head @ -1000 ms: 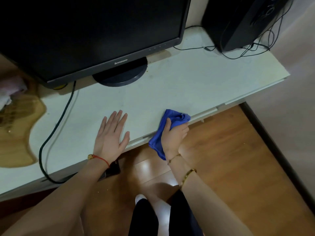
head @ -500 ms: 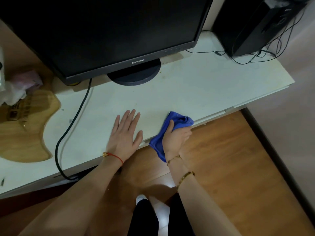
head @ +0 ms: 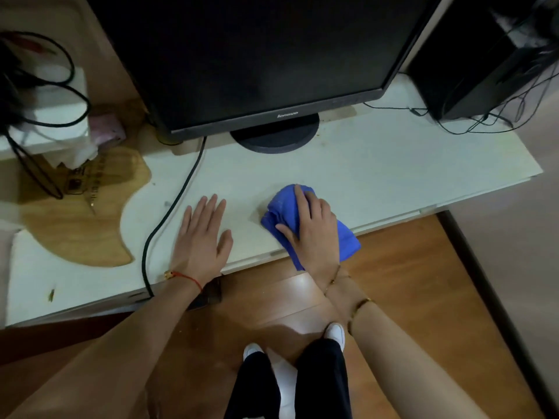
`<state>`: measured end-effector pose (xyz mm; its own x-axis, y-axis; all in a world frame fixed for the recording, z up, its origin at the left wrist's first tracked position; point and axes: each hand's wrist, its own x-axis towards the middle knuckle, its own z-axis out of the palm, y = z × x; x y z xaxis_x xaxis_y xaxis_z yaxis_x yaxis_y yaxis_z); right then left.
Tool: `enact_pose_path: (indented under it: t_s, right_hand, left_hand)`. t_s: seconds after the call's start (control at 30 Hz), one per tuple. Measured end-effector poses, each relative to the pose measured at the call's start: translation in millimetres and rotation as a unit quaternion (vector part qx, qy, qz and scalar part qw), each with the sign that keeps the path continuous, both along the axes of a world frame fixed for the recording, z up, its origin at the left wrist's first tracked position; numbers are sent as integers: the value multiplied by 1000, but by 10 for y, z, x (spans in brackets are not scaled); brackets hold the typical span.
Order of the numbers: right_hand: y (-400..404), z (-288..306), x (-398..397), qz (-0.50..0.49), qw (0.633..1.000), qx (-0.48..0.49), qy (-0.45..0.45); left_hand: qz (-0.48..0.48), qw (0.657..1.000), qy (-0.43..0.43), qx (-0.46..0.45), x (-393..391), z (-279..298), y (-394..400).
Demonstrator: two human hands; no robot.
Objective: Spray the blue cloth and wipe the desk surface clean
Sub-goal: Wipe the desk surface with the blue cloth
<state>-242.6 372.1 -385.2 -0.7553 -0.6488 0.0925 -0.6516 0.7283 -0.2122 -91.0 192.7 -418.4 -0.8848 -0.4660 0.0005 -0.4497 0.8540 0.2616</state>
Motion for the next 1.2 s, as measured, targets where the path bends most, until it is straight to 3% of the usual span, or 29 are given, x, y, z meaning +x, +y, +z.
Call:
enact_pose_path:
  t_s: [0.07, 0.23, 0.4, 0.63, 0.77, 0.83, 1.0, 1.2]
  right_hand:
    - [-175, -114, 65, 34, 999, 32, -2]
    - [-269, -184, -194, 175, 983, 9, -50]
    - [-582, -167, -290, 168, 983, 12, -67]
    - [-398, -140, -186, 326, 936, -9, -131]
    - [-320, -100, -579, 237, 951, -60, -188]
    - [-512, -112, -679, 211, 962, -59, -165]
    - [-856, -174, -396, 297, 945, -18, -136]
    - [-526, -176, -179, 395, 905, -15, -159]
  left_hand:
    - [44, 999, 10, 5, 83, -14, -70]
    - [90, 996, 27, 10, 173, -46, -118]
    - [100, 994, 32, 16, 147, -26, -106]
    - [104, 994, 25, 36, 145, -20, -123]
    - [109, 993, 9, 33, 129, -6, -117]
    - [111, 993, 9, 23, 117, 1, -116]
    - [115, 993, 9, 20, 112, -14, -112]
    - [116, 993, -5, 12, 124, 38, -66]
